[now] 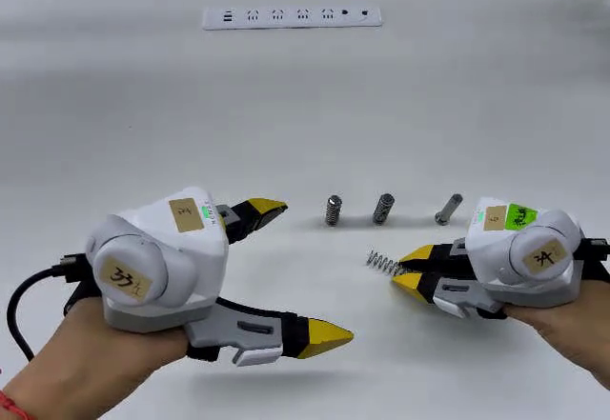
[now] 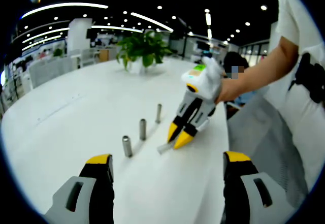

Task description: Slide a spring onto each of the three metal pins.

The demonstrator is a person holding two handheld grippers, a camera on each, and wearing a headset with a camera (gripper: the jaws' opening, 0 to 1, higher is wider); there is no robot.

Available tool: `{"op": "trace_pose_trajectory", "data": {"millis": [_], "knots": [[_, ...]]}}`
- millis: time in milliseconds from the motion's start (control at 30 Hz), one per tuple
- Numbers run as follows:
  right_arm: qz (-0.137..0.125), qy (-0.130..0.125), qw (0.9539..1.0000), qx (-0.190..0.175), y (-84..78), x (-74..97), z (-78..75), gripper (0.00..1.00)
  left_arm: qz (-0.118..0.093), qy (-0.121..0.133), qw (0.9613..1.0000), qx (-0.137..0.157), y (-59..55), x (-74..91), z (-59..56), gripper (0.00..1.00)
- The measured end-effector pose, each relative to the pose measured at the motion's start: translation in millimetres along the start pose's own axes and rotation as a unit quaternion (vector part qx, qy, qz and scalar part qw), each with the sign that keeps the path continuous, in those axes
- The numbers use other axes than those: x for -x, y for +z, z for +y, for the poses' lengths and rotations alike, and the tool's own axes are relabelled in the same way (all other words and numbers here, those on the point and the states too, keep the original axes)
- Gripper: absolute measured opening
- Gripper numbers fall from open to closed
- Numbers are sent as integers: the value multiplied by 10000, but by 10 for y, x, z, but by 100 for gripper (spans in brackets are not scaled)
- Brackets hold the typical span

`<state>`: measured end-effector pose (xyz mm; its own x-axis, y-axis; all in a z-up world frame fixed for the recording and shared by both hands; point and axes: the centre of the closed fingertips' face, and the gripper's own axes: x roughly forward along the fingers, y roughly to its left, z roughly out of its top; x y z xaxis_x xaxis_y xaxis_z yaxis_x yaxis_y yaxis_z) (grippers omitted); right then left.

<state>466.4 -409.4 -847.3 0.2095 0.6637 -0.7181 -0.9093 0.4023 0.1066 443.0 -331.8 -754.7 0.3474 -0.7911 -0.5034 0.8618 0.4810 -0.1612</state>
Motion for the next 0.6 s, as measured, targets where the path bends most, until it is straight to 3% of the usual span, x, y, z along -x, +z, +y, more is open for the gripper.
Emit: {"op": "trace_pose_trajectory", "data": {"millis": [300, 600], "knots": [[35, 47, 10000, 68, -12, 72, 34, 12, 12, -49, 10000, -20, 3, -7, -33, 87], [33, 100, 9978, 652, 167, 377, 110, 12, 148, -183, 9994, -263, 22, -62, -132, 81]]}}
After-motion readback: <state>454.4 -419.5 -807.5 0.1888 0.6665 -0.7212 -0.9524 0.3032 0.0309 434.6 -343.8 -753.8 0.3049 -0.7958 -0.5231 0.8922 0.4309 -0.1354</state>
